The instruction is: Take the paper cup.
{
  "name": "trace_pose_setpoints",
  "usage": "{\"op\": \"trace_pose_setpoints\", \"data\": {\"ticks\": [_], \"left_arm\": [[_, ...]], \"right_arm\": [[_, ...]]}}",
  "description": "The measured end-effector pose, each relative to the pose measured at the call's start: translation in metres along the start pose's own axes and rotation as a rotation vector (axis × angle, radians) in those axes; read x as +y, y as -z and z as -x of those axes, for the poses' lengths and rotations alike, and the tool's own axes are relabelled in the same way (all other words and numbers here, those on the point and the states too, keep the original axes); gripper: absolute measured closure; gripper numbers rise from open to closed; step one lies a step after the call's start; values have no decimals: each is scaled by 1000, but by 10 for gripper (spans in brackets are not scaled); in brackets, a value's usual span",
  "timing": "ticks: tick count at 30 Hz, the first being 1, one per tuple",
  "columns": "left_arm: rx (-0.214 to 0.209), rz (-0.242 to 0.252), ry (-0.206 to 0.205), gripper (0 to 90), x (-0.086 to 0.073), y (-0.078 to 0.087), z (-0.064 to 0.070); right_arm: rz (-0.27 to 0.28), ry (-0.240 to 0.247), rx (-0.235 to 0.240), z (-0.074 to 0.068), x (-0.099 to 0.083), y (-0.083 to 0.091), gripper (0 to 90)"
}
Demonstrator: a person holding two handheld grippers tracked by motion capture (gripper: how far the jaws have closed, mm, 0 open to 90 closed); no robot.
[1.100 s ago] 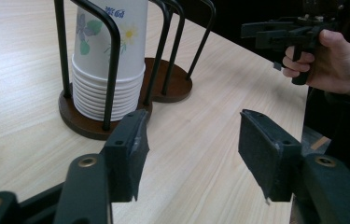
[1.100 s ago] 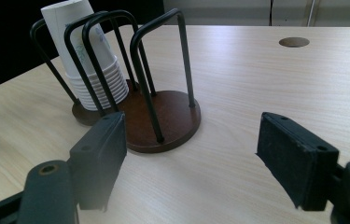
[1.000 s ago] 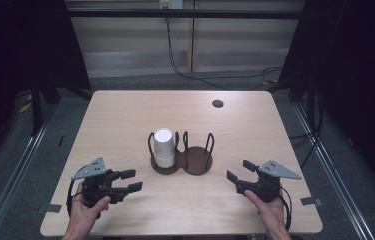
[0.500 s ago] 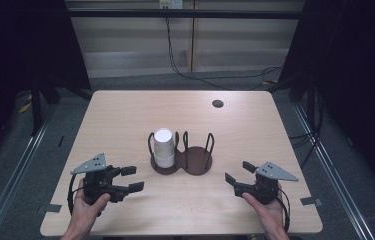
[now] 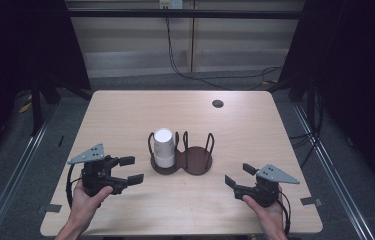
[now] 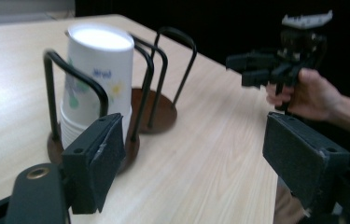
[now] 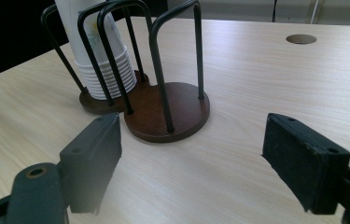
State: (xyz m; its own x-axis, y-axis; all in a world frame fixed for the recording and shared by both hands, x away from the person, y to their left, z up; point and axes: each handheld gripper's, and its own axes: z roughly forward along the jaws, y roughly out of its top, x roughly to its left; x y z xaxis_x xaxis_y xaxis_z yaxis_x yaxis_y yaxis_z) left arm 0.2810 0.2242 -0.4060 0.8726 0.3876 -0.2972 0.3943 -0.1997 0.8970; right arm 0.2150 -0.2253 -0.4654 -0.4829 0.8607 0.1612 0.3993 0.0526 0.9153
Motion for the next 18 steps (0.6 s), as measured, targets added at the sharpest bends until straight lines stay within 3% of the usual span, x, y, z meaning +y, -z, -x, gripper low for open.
{"op": "trace_pose_setpoints", "data": {"ticks": [2,8,18], "left_arm": [[-14,-13,0,227,3,-1,-1],[5,-68,-26,227,12,-6,-8],[21,-100,-18,227,33,-18,-23]], "right_arm": [[-6,-3,0,0,0,-1,192],[-20,-4,12,-1,0,-4,186],[-25,3,25,-2,0,-5,185]]}}
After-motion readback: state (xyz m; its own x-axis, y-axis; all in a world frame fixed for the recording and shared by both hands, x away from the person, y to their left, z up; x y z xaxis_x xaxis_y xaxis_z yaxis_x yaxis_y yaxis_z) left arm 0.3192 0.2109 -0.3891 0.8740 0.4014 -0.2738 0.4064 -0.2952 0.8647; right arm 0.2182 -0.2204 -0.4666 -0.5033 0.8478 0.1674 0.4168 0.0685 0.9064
